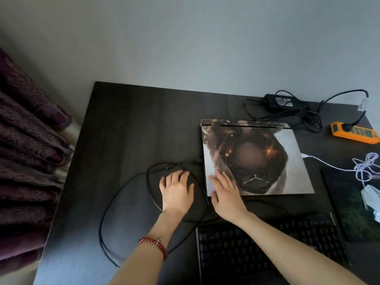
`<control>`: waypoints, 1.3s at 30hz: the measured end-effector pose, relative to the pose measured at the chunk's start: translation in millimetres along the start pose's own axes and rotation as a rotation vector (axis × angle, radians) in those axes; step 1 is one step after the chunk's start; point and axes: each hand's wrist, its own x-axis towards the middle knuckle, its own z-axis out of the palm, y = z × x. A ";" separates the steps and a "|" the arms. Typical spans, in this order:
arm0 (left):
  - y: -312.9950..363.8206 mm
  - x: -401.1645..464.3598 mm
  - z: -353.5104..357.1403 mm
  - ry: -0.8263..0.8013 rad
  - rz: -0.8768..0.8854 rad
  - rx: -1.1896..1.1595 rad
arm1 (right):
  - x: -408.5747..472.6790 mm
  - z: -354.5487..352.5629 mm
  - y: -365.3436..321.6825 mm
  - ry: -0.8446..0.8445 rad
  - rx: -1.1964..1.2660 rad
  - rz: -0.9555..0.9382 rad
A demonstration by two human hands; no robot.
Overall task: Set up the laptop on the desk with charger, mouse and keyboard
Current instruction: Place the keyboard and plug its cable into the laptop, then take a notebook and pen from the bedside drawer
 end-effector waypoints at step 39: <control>651.4 -674.4 350.8 -0.764 1.183 -0.180 | -942.0 90.2 437.4 1.211 0.962 1.354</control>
